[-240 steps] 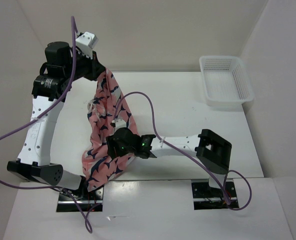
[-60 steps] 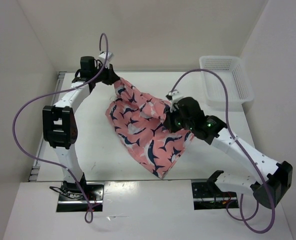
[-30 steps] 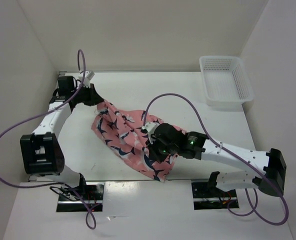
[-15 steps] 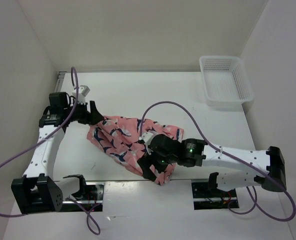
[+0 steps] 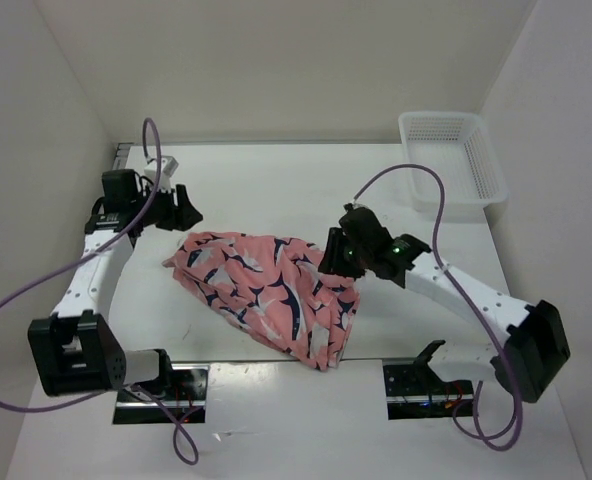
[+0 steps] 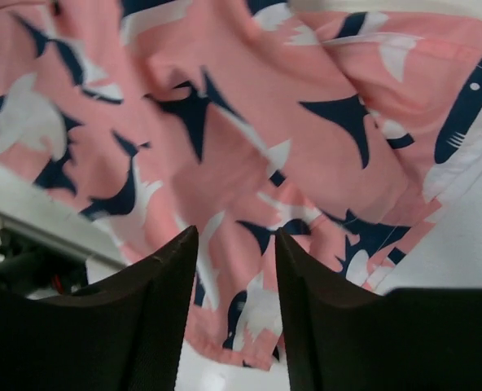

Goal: Fold and stack the shorts
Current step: Fold the shorts

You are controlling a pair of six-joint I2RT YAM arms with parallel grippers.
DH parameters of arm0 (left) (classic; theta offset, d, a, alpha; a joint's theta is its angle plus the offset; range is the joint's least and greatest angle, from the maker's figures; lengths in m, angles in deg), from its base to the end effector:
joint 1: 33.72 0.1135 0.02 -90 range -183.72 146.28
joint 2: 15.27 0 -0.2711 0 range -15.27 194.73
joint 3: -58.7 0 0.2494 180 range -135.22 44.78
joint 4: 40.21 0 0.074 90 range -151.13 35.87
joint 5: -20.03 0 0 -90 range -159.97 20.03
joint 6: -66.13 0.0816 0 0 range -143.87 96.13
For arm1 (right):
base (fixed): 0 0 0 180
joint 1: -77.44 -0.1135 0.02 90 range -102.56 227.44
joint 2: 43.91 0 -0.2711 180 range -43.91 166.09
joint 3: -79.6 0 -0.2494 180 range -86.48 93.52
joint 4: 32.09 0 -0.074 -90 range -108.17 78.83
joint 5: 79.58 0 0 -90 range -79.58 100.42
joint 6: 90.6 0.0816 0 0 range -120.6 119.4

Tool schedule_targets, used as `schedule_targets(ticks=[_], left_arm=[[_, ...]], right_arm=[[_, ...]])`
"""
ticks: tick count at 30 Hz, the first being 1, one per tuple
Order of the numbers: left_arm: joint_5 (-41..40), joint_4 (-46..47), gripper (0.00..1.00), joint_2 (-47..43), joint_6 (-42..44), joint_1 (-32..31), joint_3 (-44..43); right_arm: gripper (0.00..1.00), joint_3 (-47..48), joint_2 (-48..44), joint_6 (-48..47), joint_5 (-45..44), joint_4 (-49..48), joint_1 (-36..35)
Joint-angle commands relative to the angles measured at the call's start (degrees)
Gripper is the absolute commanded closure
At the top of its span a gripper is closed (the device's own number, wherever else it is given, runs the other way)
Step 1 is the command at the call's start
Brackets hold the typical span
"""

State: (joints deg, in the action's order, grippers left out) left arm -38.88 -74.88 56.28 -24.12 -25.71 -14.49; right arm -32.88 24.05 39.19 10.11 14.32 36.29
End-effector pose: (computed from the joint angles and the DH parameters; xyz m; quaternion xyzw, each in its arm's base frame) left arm 0.3070 0.0007 0.2994 0.0665 0.8538 -0.2039 0.4744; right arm 0.2067 0.1800 0.2494 -0.0100 0.9299 0.2368 0.2814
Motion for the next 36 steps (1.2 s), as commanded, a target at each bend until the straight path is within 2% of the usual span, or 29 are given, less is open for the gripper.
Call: schedule_targets(ticks=[1,4,5,6,8,10,14,15,17,18,20,21,24,31,36], left_arm=[[4.1,3.2,0.36,4.1,0.3,-1.9,1.3],[4.6,-1.0,0.34,6.2,0.3,-1.9,3.7],[3.4,-4.5,0.36,6.8,0.3,-1.9,4.4],[3.4,-5.5,0.37,6.8,0.3,-1.9,5.2],[2.1,-6.9,0.37,5.5,0.3,-1.9,6.7],[0.6,-7.5,0.37,3.3,0.3,-1.9,8.6],[0.0,-8.2,0.37,4.2,0.3,-1.9,7.8],[0.0,-8.3,0.39,4.9,0.3,-1.9,7.0],[0.8,-8.9,0.42,7.4,0.3,-1.9,7.0],[2.6,-8.9,0.44,8.2,0.3,-1.9,7.0],[5.4,-6.9,0.48,9.5,0.3,-1.9,8.8],[6.3,-5.8,0.53,9.5,0.3,-1.9,11.4],[2.9,-4.2,0.57,9.5,0.3,-1.9,12.9],[-0.7,-5.4,0.58,10.0,0.3,-1.9,11.3],[-0.1,-5.4,0.59,10.5,0.3,-1.9,10.1]], right_arm=[[0.50,0.1,4.6,4.9,-0.7,-4.5,1.1],[0.44,0.1,9.7,2.1,-0.8,-5.9,5.7],[0.32,0.6,11.2,1.3,-2.5,-4.9,5.7],[0.28,0.6,12.6,-0.5,-3.5,-4.9,5.7],[0.25,0.6,15.2,-1.6,-5.2,-4.9,5.7],[0.25,-0.8,16.7,-3.0,-5.2,-6.7,6.2],[0.28,-1.5,23.2,-3.5,-4.6,-11.6,6.3],[0.38,-1.0,24.4,-3.5,-5.9,-11.7,6.3],[0.52,0.1,25.1,-2.8,-7.3,-11.7,6.3],[0.65,0.9,25.1,-2.1,-9.8,-10.9,6.3],[0.75,1.6,22.5,-1.6,-11.9,-10.1,6.3],[0.86,2.3,21.8,-1.6,-13.1,-8.5,6.3],[1.00,2.8,19.1,-1.6,-13.8,-6.6,7.7],[1.00,3.3,10.7,-3.4,-13.7,-2.3,15.6],[1.00,4.7,10.2,-6.5,-10.9,-3.7,23.7]])
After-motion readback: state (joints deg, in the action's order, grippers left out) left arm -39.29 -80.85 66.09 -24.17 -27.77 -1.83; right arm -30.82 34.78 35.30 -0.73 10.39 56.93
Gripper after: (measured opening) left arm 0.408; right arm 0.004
